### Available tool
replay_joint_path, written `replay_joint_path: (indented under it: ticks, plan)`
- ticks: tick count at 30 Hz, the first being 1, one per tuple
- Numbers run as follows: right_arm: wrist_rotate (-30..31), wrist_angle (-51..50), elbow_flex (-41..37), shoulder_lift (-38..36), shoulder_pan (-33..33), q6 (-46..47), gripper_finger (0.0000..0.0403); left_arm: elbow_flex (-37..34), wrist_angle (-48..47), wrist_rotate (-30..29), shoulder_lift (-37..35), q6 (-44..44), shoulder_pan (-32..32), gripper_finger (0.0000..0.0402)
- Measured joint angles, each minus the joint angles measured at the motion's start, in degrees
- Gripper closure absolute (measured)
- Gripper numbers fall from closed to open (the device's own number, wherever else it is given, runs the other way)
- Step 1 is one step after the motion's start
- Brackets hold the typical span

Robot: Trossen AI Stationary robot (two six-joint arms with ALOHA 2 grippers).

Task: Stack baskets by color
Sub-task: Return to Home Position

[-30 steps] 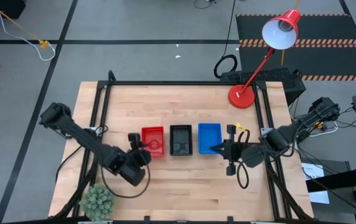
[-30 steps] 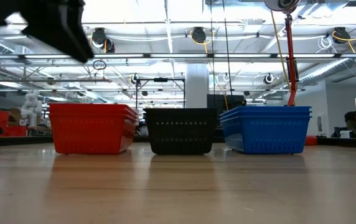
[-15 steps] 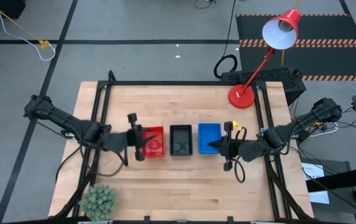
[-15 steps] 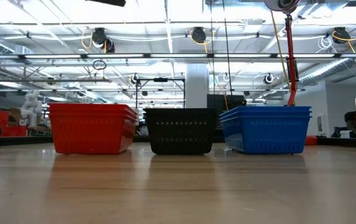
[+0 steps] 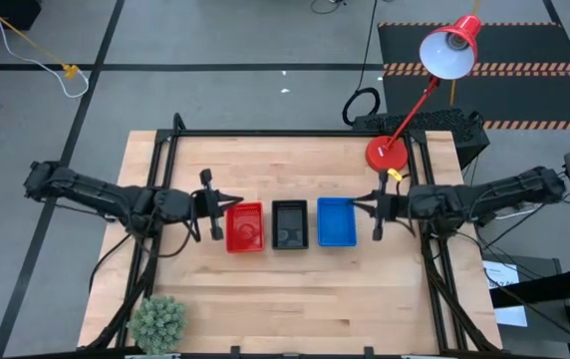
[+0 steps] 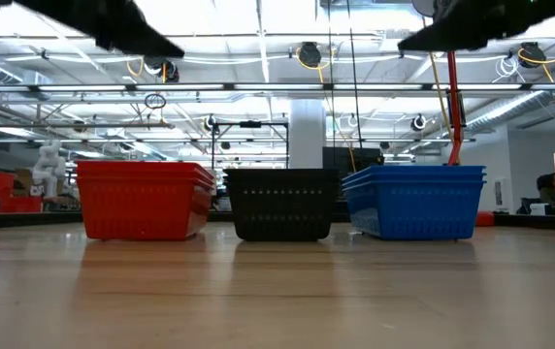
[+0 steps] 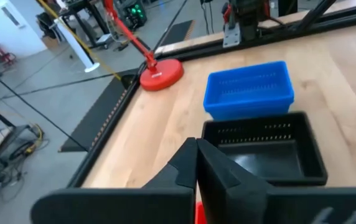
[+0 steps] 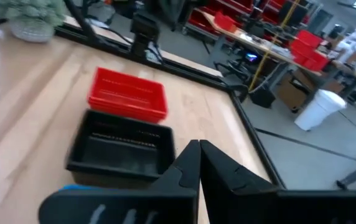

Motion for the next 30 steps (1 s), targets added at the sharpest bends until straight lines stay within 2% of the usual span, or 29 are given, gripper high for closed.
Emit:
replay_joint_path:
  ticks: [7, 15, 19, 21, 27, 30]
  plan:
    - [-7.3, 1.0, -6.3, -6.7, -6.2, 0.1, 0.0403, -9.3, 10.5, 10.3, -3.0, 0.3, 7.3, 0.0383]
    - [-7.4, 11.9, -15.0, -8.7, -8.2, 1.5, 0.0403, -15.2, 18.2, 23.2, -5.1, -1.0, 13.4, 0.0395]
    - [-7.9, 16.3, -18.4, -8.7, -8.1, 3.5, 0.0403, -15.4, 17.8, 25.8, -5.1, -1.9, 14.2, 0.0393]
    - [-10.3, 17.7, -20.0, -8.9, -8.1, 5.4, 0.0403, -15.4, 17.8, 26.0, -5.1, -2.1, 14.2, 0.0386]
    - [-16.1, 17.6, -22.5, -9.1, -8.0, 9.3, 0.0403, -15.4, 17.8, 26.1, -5.1, -1.6, 14.3, 0.0396]
    - [-16.2, 18.0, -23.5, -9.7, -8.0, 9.3, 0.0403, -15.4, 17.8, 27.3, -5.1, -1.7, 14.8, 0.0396]
